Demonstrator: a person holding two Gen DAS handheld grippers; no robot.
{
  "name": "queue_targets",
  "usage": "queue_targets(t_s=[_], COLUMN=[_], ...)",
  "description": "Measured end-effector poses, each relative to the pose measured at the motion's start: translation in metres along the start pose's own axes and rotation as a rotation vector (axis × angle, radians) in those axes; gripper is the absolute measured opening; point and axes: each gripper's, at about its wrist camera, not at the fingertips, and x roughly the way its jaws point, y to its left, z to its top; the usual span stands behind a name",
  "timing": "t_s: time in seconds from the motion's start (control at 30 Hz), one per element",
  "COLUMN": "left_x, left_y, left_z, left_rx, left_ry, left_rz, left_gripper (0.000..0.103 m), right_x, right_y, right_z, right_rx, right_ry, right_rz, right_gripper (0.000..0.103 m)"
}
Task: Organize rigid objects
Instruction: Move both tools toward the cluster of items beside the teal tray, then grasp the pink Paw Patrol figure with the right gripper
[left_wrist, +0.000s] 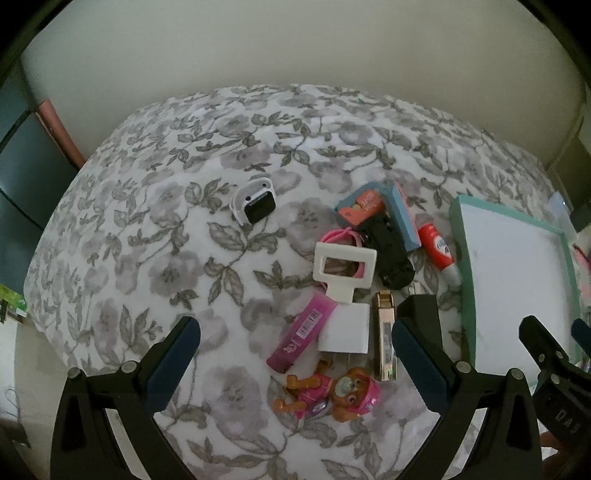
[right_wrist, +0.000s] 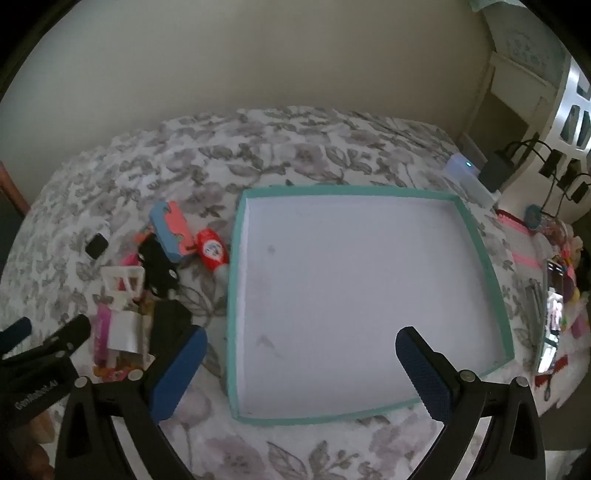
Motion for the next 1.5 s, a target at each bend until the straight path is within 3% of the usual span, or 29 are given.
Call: queue_targets(t_s=[0.2, 0.3, 0.47, 0.6, 1.03, 1.5], left_x=[-0.002, 0.006, 0.024, 0.03, 0.049, 0.056], left_y=[0.018, 0.028, 0.042, 0.058, 0.098, 0.114], left_z=[0.002, 0.002, -0.003, -0.009, -0.019, -0.019], left_rx=[-0.057, -0.091, -0.124, -0.163, -0.218, -0.25], left_ry=[-0.064, -0.016, 0.081, 0.11, 0.173, 0.178], left_rz=[0.016, 0.009, 0.068, 0.092, 0.165, 0.152], left_gripper=[0.103, 0.103, 0.103, 0.103, 0.103, 0.103], right_x=[0.006, 0.008, 0.014, 0.017, 0.021, 0.055], right_y=[0.024, 0.036, 0.064, 0.088, 0.138, 0.174], right_z=[0.003, 0.006, -0.01, -0.017, -0.037, -0.049], right_rx=[-0.048, -0.062, -0.105, -0.14, -0.233, -0.202], right_ry=[0.024, 0.062, 0.159, 0.211, 0.29, 0.374], right_rz=[0.123, 0.167, 0.246, 0.286, 0.285, 0.231], right_gripper=[0.103, 0.103, 0.103, 0.103, 0.103, 0.103])
